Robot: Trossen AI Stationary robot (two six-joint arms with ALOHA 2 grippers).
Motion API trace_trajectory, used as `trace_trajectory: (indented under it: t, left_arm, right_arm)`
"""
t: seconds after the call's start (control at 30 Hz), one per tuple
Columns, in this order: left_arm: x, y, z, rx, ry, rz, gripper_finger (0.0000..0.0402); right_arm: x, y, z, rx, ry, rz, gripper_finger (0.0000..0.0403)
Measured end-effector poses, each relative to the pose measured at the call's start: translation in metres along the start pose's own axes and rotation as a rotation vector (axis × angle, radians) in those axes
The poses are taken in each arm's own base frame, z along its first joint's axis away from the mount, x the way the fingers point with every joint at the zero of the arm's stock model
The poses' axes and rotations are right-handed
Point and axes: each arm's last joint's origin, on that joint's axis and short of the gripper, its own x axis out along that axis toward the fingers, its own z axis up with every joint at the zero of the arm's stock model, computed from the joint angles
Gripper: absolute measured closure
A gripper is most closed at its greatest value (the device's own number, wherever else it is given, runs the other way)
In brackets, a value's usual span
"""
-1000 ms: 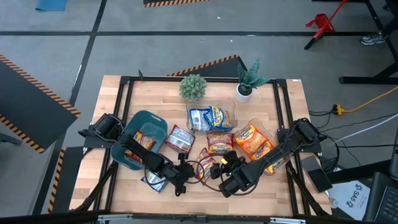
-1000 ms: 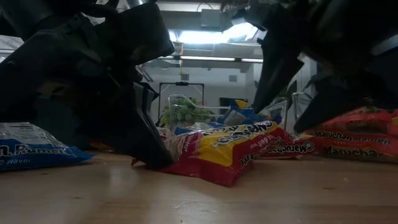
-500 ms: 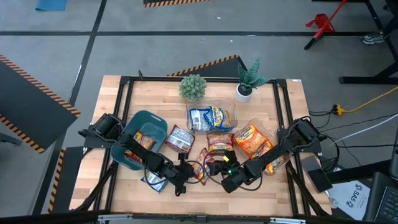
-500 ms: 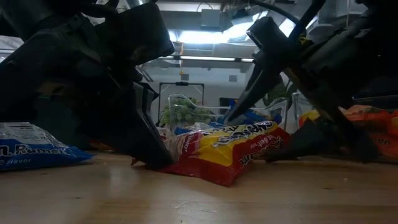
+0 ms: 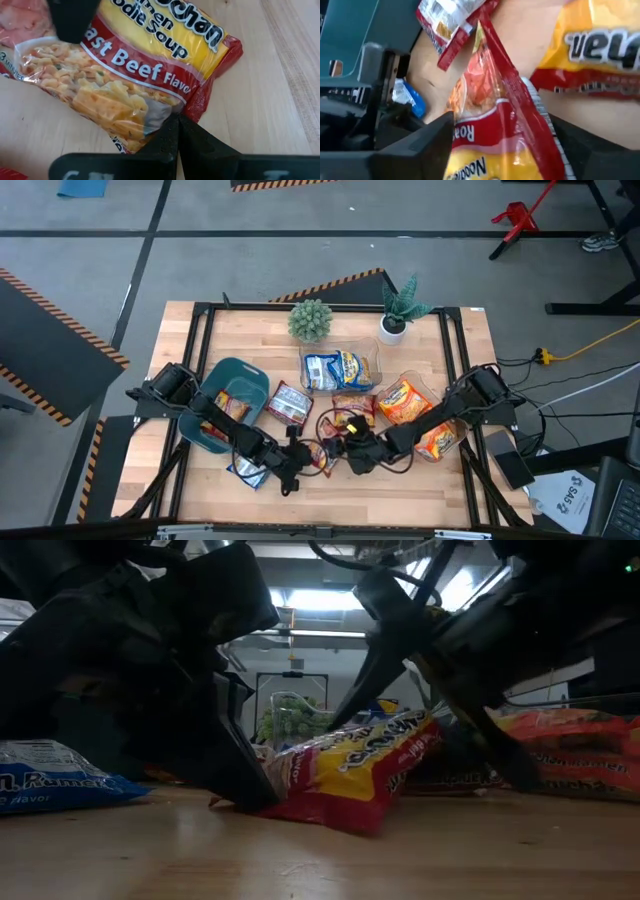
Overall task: Sort Maruchan noodles
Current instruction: Put the bottom red noodle pack into the blue bin
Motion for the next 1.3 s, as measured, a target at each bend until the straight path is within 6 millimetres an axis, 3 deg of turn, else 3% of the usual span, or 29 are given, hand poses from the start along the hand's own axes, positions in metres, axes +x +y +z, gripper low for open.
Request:
trace_trajectory:
  t: [0.33, 0.47, 0.63, 0.8, 0.93, 1.13, 1.3]
  left_arm:
    - [-0.001, 0.0, 0.002, 0.0, -0.021, 0.015, 0.0401]
    - [-0.007, 0.001, 0.006, -0.005, -0.027, 0.002, 0.0401]
    - [-0.031, 0.002, 0.019, -0.013, -0.061, -0.023, 0.0401]
    - [-0.071, 0.003, 0.037, -0.027, -0.133, -0.059, 0.0401]
    - [-0.115, 0.006, 0.049, -0.046, -0.203, -0.113, 0.0401]
    - [-0.198, 0.012, 0.06, -0.098, -0.376, -0.236, 0.0401]
    - [-0.265, 0.023, 0.057, -0.148, -0.535, -0.35, 0.0401]
  right_arm:
    - [-0.002, 0.007, -0.001, -0.002, 0.0, 0.046, 0.0297]
    - [-0.002, 0.008, -0.001, 0.003, -0.011, 0.06, 0.0308]
    - [-0.001, 0.01, -0.001, -0.011, -0.012, 0.076, 0.0307]
    - [-0.001, 0.017, -0.001, -0.033, -0.016, 0.082, 0.0307]
    - [-0.002, 0.031, -0.002, -0.059, -0.016, 0.11, 0.0309]
    - [-0.01, 0.083, 0.004, -0.129, -0.048, 0.232, 0.031]
    - [-0.016, 0.136, 0.03, -0.232, -0.129, 0.313, 0.031]
